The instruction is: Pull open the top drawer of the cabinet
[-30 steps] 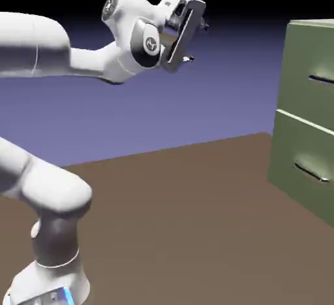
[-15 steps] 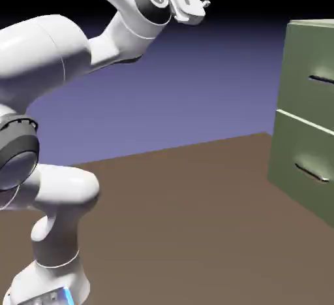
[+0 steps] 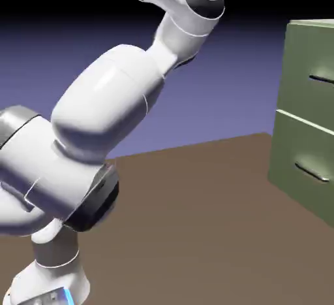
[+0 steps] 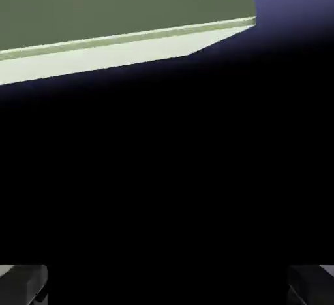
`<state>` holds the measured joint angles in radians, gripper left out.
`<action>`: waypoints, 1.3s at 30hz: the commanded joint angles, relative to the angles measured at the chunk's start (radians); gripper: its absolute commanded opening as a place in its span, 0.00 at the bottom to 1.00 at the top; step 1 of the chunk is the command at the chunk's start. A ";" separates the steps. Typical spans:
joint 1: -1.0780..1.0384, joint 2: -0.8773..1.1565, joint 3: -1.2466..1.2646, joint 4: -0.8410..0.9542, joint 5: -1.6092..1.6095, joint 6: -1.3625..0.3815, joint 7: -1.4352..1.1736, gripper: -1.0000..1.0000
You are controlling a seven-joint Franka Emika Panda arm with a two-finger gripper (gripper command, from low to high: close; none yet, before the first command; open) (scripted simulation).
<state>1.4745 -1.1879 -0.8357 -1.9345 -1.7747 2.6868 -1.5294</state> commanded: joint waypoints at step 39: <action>0.992 -0.339 -0.470 0.782 -0.969 -0.080 -1.355 0.50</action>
<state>2.4666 -1.5268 -1.3057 -1.1522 -2.7441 2.6065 -2.8842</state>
